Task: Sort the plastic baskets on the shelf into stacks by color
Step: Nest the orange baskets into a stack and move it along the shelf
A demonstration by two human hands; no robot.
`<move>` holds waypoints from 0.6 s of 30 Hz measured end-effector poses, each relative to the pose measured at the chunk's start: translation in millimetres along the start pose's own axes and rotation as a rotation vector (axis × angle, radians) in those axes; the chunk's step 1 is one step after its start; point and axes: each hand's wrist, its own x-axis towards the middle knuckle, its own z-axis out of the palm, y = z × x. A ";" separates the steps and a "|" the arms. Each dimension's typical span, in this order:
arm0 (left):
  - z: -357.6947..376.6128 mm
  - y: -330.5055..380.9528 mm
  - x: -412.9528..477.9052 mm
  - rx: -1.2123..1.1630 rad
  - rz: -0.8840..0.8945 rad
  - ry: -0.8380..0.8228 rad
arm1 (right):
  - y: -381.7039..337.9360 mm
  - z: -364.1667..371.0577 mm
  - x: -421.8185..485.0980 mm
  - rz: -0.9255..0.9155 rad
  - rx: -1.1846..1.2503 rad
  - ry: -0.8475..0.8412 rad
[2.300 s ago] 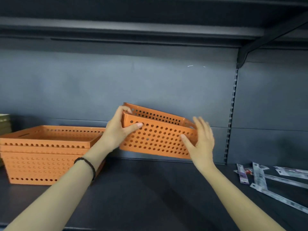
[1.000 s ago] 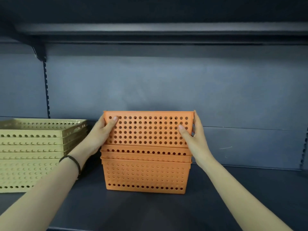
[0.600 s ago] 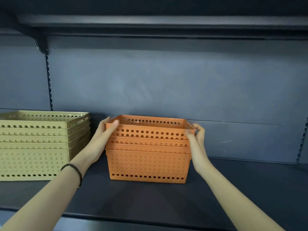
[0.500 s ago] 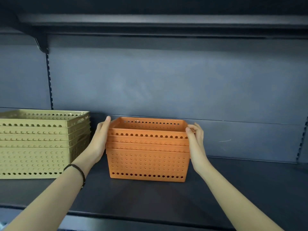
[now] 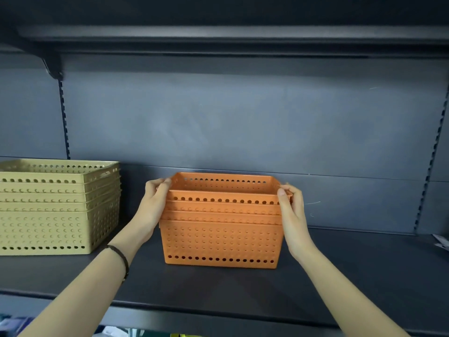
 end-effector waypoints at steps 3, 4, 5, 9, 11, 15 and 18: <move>8.2 1.9 -13.8 -0.044 0.011 -0.005 | -3.3 -21.9 -3.4 0.032 0.076 0.001; 9.0 1.0 -18.1 -0.091 0.016 -0.004 | -5.5 -28.8 -5.3 0.045 0.114 -0.006; 9.6 -1.3 -21.5 -0.141 0.017 -0.006 | -7.8 -35.2 -8.0 0.057 0.141 -0.014; 16.3 -14.1 -41.4 -0.248 0.004 -0.047 | 0.2 -53.7 -21.0 0.145 0.171 -0.037; 21.6 -31.2 -53.5 -0.257 0.019 -0.093 | 10.7 -56.8 -28.9 0.237 0.179 -0.085; 31.5 -51.6 -78.7 -0.263 -0.039 -0.201 | 17.8 -53.2 -45.9 0.293 0.117 -0.253; 35.8 -54.3 -82.4 -0.232 -0.088 -0.170 | 15.9 -51.2 -48.6 0.280 0.120 -0.251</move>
